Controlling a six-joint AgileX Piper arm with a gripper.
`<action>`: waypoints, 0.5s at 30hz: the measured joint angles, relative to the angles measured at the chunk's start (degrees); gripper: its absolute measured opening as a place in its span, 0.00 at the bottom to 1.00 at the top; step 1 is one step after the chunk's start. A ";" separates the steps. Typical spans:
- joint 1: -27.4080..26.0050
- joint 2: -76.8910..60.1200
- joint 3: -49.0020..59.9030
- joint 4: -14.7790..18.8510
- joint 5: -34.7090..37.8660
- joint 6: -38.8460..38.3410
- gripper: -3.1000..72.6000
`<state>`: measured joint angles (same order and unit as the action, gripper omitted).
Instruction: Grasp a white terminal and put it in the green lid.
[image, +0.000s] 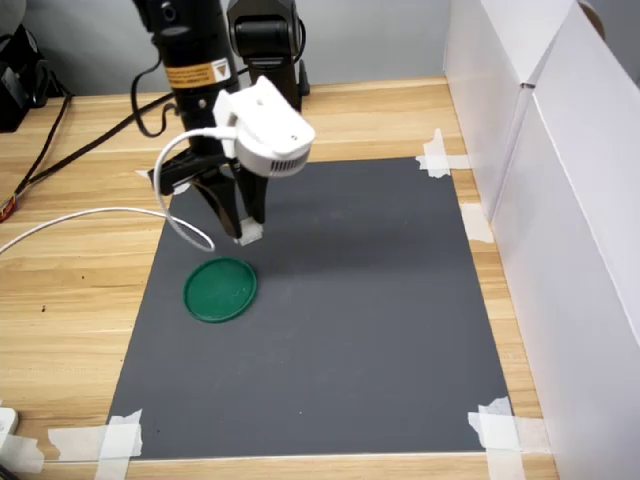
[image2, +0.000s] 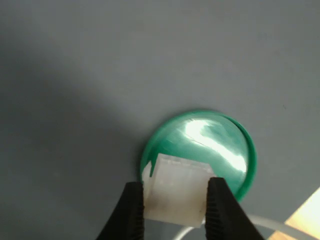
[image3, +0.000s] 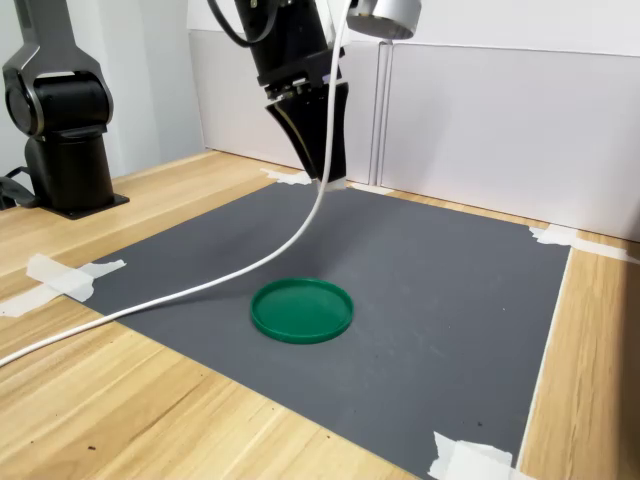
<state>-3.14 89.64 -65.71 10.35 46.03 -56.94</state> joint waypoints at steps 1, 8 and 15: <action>-0.86 0.87 -0.47 0.00 0.17 0.00 0.42; -4.93 6.06 -1.43 -1.29 0.36 -2.33 0.42; -5.60 9.72 -1.42 -1.53 -0.05 -4.26 0.42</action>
<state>-8.74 99.36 -67.13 8.81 45.98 -61.20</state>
